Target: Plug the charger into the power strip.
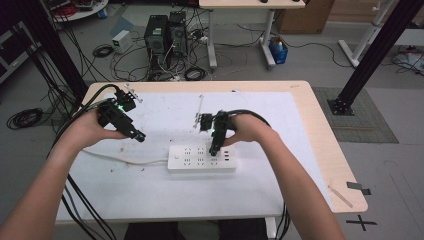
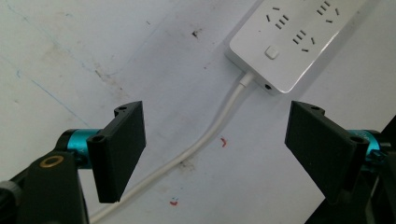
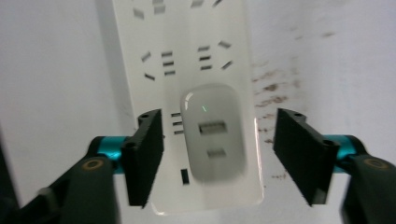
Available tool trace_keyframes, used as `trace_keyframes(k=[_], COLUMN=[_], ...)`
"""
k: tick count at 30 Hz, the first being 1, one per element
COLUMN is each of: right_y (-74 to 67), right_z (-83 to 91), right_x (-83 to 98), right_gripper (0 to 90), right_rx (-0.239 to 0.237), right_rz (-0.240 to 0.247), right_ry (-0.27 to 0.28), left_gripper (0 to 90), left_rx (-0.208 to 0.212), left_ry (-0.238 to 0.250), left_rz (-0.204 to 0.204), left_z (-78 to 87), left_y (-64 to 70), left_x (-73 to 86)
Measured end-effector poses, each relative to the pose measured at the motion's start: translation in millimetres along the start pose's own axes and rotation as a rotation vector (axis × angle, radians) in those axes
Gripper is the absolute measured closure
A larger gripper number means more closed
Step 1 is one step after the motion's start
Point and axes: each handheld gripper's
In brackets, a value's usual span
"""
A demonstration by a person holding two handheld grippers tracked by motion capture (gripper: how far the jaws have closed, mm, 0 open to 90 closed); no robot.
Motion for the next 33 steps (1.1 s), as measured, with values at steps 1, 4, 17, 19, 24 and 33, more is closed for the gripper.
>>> trace_keyframes(k=[1,4,17,19,24,33], right_y=[3.6,11.3,14.8,14.5,14.9,15.7], right_z=[12.3,47.5,113.7,115.6,118.9,119.7], right_x=[4.4,23.2,109.8,116.0,125.6,128.1], right_gripper=[26.8,22.3,19.2,19.2,19.2,19.2], right_rx=[0.009,0.062,0.339,0.371,0.392,0.382], right_rz=[-0.05,-0.185,-0.658,-0.712,-0.77,-0.774], right_ry=[0.034,0.112,0.089,0.073,0.062,0.072], left_gripper=[18.0,16.6,16.6,16.6,16.6,16.6], left_rx=[0.003,0.003,-0.048,-0.06,-0.049,-0.045], left_ry=[-0.002,0.013,-0.026,-0.042,-0.045,-0.047], left_rz=[-0.005,-0.017,-0.047,-0.052,-0.07,-0.082], left_z=[0.1,1.3,-4.1,-6.4,-10.1,-10.9], left_y=[0.0,1.1,6.9,7.8,12.9,18.8], left_x=[-0.5,-3.0,-14.4,-16.1,-21.4,-27.8])
Point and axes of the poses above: each handheld gripper's, and its own axes: z roughly backward along the jaws, x roughly out of its underside, y roughly to its right, and after that the axes turned 11 degrees about y, right-handed
